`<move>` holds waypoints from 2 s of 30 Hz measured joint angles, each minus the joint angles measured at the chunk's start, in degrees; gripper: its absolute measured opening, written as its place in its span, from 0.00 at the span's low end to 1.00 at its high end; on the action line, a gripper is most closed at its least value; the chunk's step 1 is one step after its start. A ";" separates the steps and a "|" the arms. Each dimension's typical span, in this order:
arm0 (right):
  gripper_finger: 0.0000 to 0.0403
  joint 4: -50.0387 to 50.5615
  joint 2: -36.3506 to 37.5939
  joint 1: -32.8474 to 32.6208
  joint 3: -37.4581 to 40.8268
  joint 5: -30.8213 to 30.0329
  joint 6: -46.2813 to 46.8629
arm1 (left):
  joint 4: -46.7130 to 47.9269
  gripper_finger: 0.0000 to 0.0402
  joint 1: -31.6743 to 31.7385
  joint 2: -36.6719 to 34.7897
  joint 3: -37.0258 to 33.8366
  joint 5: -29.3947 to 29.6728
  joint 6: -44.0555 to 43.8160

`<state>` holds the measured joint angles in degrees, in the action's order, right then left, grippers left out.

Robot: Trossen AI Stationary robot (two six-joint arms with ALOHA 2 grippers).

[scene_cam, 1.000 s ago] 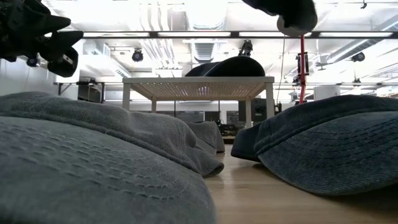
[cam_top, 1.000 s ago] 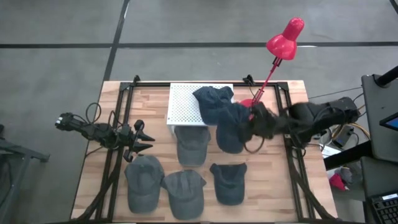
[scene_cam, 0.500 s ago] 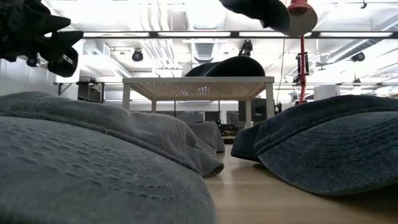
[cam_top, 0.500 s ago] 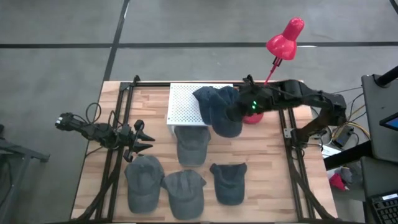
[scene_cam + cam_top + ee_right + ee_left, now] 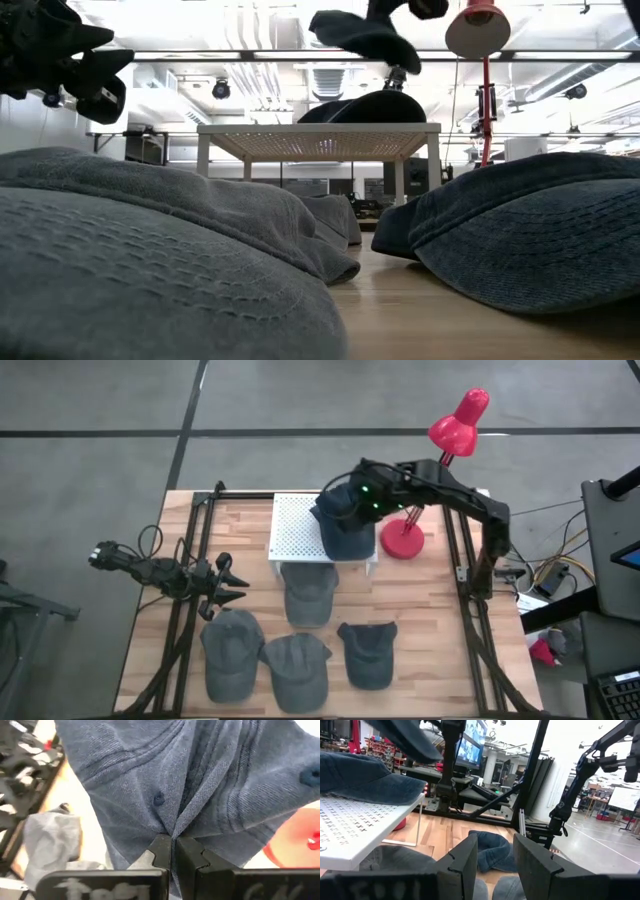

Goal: Pick & Place hat
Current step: Stack the right black cap on top of the black cap on the shelf

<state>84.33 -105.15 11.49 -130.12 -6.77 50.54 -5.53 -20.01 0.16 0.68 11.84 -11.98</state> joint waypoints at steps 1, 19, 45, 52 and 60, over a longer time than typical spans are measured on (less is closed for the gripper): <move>0.02 1.05 -0.94 0.70 -1.03 0.05 0.01 | 0.00 0.32 -0.01 0.00 0.00 0.00 -0.01; 0.02 2.60 -9.72 6.82 -3.63 8.85 -1.09 | -0.01 0.32 -0.01 0.00 -0.01 0.00 0.00; 0.02 2.26 -10.12 8.70 2.67 8.29 -1.05 | 0.03 0.32 -0.02 0.00 0.00 0.00 0.01; 0.02 0.87 -10.10 9.05 2.86 8.29 -1.05 | 0.03 0.32 0.00 0.00 0.00 0.00 0.01; 0.02 0.47 -10.10 9.06 2.86 8.35 -1.25 | 0.03 0.32 -0.02 0.00 0.01 0.00 0.01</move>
<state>84.81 -115.24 20.54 -127.26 1.58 49.30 -5.50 -20.03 0.16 0.69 11.84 -11.97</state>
